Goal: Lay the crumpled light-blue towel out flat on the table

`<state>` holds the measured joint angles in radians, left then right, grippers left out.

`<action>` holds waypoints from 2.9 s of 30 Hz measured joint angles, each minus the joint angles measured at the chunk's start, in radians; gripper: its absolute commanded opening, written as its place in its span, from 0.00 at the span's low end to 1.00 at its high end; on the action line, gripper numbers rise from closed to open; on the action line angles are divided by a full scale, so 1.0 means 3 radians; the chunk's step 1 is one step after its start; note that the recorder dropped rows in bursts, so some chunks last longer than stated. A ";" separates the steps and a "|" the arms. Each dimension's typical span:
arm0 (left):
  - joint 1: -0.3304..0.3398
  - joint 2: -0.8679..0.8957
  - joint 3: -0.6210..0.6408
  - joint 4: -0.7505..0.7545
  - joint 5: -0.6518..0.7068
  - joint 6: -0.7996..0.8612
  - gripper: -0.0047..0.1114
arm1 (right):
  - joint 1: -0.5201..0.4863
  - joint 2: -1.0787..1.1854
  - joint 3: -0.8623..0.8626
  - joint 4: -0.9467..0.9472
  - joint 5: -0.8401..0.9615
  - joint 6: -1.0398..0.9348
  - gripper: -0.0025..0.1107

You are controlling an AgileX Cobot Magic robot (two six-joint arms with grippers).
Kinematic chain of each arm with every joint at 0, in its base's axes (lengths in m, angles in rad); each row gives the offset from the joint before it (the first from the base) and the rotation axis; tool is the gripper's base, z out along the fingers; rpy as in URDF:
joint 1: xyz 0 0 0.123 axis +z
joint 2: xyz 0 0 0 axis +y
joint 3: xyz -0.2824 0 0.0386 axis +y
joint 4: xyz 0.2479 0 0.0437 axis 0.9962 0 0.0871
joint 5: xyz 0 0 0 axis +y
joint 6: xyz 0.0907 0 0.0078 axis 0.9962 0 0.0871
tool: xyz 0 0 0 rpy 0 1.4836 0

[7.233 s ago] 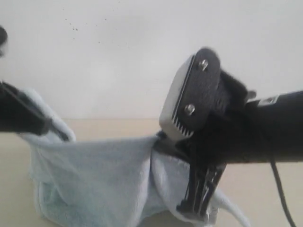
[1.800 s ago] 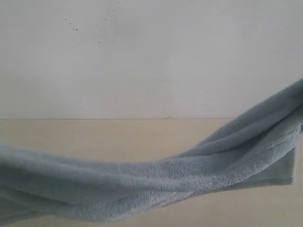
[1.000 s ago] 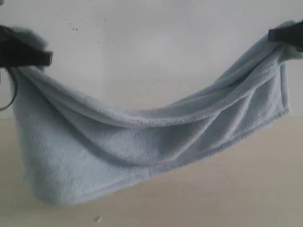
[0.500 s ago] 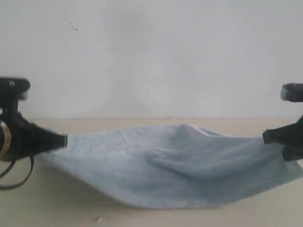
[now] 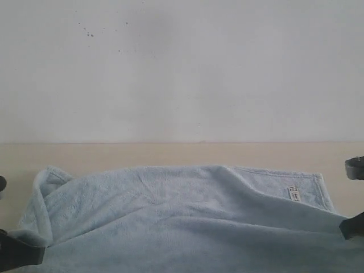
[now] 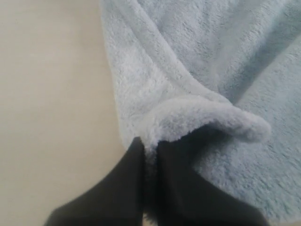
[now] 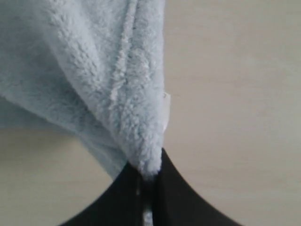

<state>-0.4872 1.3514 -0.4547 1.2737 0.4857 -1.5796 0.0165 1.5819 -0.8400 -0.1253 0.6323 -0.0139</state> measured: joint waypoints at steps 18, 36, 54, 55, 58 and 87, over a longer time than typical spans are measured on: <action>0.0000 -0.0553 0.0299 -0.0713 -0.0112 0.1311 0.07 | 0.0000 0.0236 0.0013 -0.1133 0.0722 0.1057 0.02; 0.0000 -0.0568 0.0321 -0.1613 -0.0010 0.2294 0.81 | 0.0000 0.0236 0.0013 -0.0951 0.1248 0.0732 0.50; 0.0000 -0.0969 -0.0010 -0.2044 -0.0882 0.3218 0.08 | -0.0014 0.0236 -0.0641 0.0819 0.1110 -0.0328 0.08; -0.0013 -0.0959 0.0037 -0.2271 -0.1075 0.3399 0.08 | -0.0014 0.0238 -0.0641 0.1172 0.1116 -0.0549 0.02; -0.0035 -0.0882 0.0180 -0.2568 -0.1385 0.3800 0.08 | -0.0014 0.0243 -0.0641 0.1873 0.1169 -0.1192 0.02; -0.0621 0.0183 0.0372 -0.1977 -0.0114 0.4272 0.08 | -0.0014 0.0364 -0.0157 0.2874 0.0782 -0.1835 0.02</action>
<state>-0.6734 1.4062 -0.3430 0.6805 0.4514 -0.2981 0.0124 1.6911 -0.8872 0.7369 0.8670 -0.5643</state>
